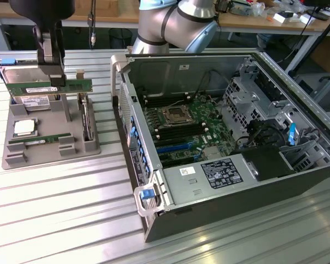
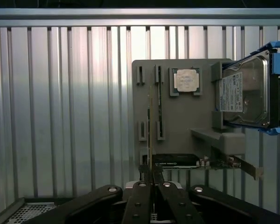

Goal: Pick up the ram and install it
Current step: 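Pick up the ram and move it above insertion slot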

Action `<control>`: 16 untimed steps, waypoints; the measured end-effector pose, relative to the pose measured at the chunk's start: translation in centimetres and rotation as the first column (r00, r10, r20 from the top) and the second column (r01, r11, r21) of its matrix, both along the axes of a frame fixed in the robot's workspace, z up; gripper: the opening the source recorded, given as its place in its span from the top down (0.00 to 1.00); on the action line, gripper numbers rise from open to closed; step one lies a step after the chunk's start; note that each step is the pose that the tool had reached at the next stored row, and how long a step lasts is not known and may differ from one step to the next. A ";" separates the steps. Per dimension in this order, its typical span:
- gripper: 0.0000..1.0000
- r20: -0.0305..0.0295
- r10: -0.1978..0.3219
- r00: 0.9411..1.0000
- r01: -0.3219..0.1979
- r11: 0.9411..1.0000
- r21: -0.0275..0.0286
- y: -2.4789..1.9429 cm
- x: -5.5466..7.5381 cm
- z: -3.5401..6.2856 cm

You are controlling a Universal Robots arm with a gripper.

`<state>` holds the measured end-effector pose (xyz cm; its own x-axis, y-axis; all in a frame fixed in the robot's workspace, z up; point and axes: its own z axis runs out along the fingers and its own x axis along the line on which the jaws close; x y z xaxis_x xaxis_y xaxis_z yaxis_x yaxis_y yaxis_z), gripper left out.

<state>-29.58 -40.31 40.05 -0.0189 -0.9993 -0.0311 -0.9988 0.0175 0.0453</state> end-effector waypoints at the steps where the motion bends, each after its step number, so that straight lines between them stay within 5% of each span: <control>1: 0.88 0.000 0.000 1.000 0.000 1.000 0.000 0.00 0.3 0.00; 16: 0.88 0.000 0.000 1.000 0.000 1.000 0.000 0.00 2.8 0.00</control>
